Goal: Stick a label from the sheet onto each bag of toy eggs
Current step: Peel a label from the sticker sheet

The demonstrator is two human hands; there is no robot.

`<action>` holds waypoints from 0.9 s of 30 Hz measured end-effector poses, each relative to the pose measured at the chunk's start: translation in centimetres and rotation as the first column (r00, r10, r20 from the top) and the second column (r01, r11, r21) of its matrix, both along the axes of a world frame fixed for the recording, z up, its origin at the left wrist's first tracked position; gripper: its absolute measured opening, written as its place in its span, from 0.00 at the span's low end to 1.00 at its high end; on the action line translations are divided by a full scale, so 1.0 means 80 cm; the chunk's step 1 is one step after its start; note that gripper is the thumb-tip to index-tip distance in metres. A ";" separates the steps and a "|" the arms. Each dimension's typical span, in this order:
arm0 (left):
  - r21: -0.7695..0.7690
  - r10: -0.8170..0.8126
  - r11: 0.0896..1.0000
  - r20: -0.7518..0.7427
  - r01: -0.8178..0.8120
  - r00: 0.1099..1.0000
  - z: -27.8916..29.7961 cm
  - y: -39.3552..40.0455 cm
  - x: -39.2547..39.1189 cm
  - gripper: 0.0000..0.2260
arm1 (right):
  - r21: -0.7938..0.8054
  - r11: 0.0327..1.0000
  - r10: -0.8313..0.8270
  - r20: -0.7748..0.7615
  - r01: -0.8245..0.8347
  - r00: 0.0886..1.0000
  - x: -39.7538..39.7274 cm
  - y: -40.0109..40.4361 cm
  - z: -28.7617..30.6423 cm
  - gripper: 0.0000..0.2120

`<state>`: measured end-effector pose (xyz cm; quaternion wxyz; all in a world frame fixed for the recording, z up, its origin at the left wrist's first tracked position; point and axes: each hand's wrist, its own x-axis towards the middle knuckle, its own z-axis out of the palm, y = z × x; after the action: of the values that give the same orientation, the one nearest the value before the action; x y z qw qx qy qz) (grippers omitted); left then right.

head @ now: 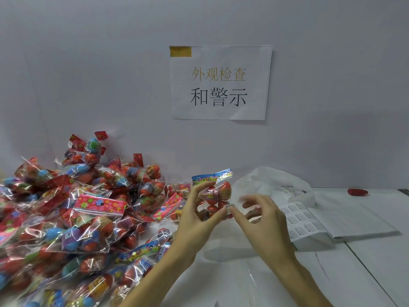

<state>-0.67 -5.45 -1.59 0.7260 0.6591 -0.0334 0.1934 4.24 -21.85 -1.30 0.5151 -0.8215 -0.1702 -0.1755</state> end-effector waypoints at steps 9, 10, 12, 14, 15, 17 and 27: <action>-0.041 -0.107 0.993 -0.010 0.106 0.994 0.002 0.002 -0.002 0.31 | 0.409 0.871 0.441 -0.409 -0.271 0.799 -0.004 0.003 0.010 0.22; -0.045 -0.116 0.992 -0.002 0.116 0.993 0.003 0.001 -0.002 0.31 | 0.423 0.860 0.461 -0.399 -0.287 0.793 -0.006 0.003 0.009 0.21; -0.058 -0.122 0.991 0.008 0.122 0.993 0.004 0.002 -0.003 0.31 | 0.479 0.821 0.517 -0.392 -0.311 0.761 -0.008 0.004 0.009 0.17; -0.077 -0.121 0.990 0.010 0.121 0.993 0.005 0.004 -0.002 0.31 | 0.573 0.757 0.588 -0.392 -0.313 0.707 -0.006 0.004 0.009 0.16; -0.096 -0.121 0.988 0.006 0.121 0.993 0.005 0.005 -0.002 0.31 | 0.618 0.728 0.612 -0.394 -0.295 0.686 -0.007 0.004 0.011 0.17; -0.124 -0.120 0.985 -0.001 0.119 0.993 0.005 0.005 -0.001 0.31 | 0.633 0.715 0.618 -0.375 -0.296 0.690 -0.007 0.005 0.015 0.18; -0.174 -0.099 0.980 -0.002 0.097 0.995 0.005 0.005 0.000 0.30 | 0.554 0.776 0.550 -0.362 -0.301 0.753 0.000 -0.002 0.013 0.13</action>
<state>-0.71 -5.02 -1.20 0.7895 0.5918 -0.0450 0.1563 4.22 -22.03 -0.26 0.7478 -0.6270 -0.1705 0.1367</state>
